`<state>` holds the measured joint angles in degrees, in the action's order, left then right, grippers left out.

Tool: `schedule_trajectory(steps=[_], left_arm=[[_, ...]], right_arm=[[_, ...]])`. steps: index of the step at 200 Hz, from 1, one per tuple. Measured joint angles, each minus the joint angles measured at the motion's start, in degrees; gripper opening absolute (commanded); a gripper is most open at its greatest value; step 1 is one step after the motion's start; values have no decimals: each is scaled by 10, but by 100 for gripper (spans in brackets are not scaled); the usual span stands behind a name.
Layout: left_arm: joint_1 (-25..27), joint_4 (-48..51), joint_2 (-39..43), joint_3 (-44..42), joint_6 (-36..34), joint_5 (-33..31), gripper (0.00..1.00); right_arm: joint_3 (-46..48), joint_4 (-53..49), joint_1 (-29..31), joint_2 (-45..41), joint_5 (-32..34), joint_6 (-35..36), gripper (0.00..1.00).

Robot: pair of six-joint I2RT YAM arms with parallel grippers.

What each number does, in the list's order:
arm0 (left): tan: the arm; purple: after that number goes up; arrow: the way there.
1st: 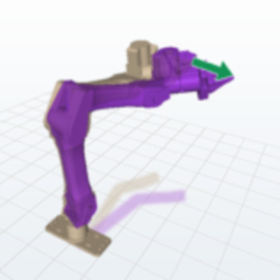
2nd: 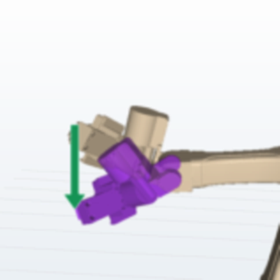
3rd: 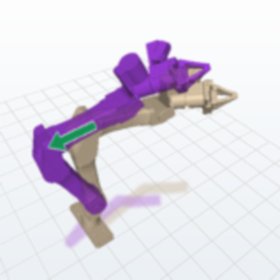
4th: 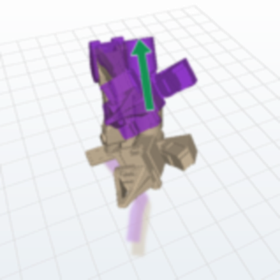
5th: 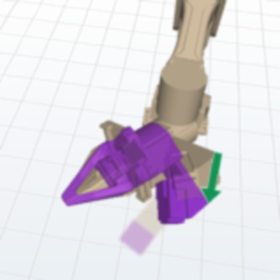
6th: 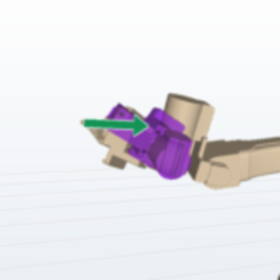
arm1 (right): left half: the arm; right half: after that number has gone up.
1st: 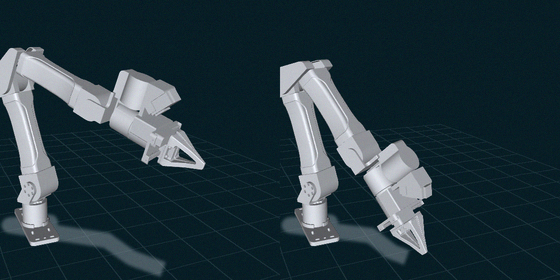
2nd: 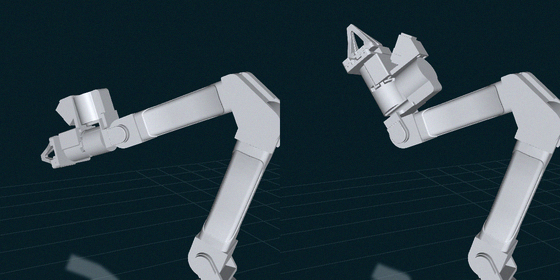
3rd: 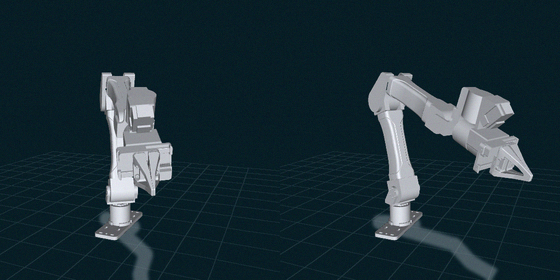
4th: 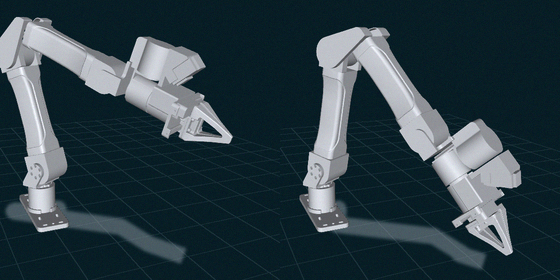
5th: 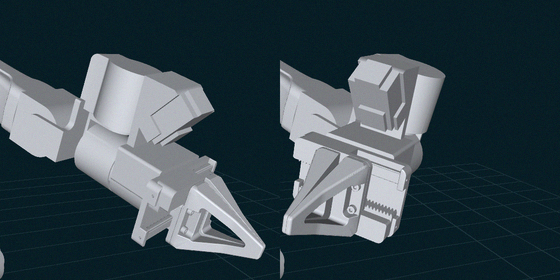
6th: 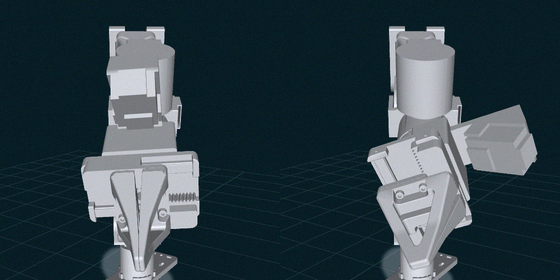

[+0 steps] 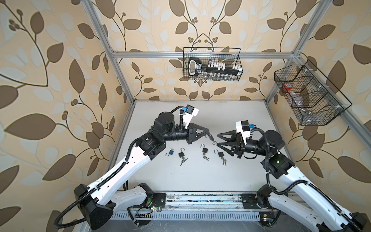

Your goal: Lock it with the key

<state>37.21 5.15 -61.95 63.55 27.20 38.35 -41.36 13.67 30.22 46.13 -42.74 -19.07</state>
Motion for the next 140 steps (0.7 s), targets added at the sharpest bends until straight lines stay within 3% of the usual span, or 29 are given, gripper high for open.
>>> schedule_trajectory(steps=[46, 94, 140], left_arm=[[0, -70, 39, -40, 81, -52, 0], [0, -130, 45, -69, 150, -90, 0], [4, -156, 46, -70, 171, -99, 0]], right_arm=[[27, 86, 2, 4, 48, -39, 53], [27, 134, 20, 9, 77, -14, 55], [2, 138, 20, 66, 78, 15, 54]])
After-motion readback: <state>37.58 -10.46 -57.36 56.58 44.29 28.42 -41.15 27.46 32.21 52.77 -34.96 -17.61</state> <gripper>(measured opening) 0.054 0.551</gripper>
